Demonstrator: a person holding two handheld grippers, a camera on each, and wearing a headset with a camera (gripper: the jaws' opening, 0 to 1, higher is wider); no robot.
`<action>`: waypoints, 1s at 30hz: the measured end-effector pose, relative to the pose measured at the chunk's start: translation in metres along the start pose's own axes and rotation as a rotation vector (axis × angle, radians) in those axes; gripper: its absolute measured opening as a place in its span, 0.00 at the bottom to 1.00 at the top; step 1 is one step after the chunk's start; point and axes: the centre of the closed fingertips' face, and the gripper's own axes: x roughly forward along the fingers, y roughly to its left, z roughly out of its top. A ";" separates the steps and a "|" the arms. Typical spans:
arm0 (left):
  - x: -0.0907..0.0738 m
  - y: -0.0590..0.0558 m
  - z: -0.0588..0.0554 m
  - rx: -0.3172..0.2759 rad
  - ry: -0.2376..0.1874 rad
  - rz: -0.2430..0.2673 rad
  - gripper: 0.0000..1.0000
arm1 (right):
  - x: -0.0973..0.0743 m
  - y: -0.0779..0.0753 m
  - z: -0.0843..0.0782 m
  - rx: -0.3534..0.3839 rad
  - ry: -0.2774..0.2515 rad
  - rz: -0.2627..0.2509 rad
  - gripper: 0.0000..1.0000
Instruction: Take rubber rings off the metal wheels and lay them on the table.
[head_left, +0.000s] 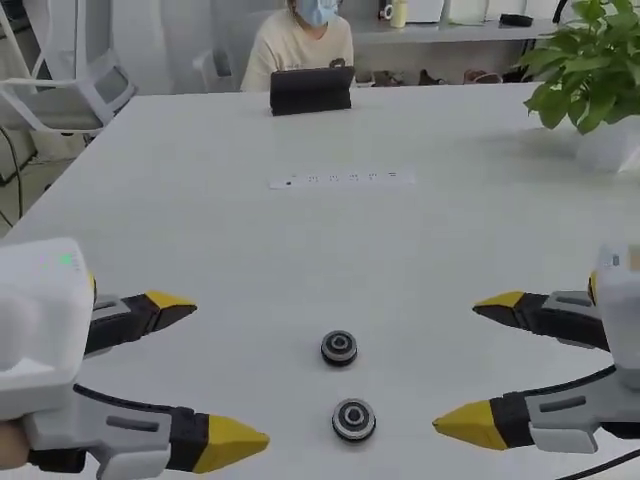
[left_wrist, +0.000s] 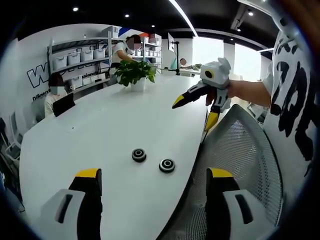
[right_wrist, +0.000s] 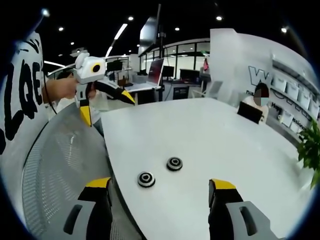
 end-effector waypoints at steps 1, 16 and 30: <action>0.000 0.000 0.001 0.003 0.001 -0.002 0.84 | 0.001 0.000 0.001 -0.004 0.000 0.001 0.78; 0.010 0.004 0.010 0.028 -0.005 -0.023 0.83 | 0.008 -0.005 0.003 -0.022 -0.003 0.015 0.77; 0.024 0.008 0.006 0.054 0.011 -0.044 0.77 | 0.018 -0.007 -0.002 -0.037 0.008 0.028 0.74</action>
